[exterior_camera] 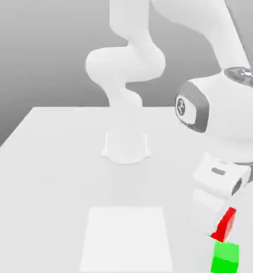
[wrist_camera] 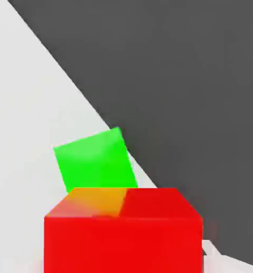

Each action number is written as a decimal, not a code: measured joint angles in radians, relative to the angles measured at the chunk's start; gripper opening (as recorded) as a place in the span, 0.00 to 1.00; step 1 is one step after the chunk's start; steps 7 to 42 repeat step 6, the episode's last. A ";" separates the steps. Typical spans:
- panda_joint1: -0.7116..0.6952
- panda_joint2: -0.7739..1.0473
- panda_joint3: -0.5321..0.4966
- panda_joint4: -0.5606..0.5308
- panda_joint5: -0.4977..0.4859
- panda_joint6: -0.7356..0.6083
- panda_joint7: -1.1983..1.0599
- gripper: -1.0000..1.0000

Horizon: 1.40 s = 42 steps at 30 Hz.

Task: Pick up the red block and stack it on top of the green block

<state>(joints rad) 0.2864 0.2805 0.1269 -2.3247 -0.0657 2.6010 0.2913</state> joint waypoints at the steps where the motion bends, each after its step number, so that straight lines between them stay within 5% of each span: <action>1: 0.007 0.034 -0.004 0.004 -0.010 0.030 0.007 0.00; 2: 0.013 0.069 -0.011 0.007 -0.020 0.062 0.013 1.00; 42: 0.013 0.069 -0.011 0.007 -0.020 0.062 0.013 1.00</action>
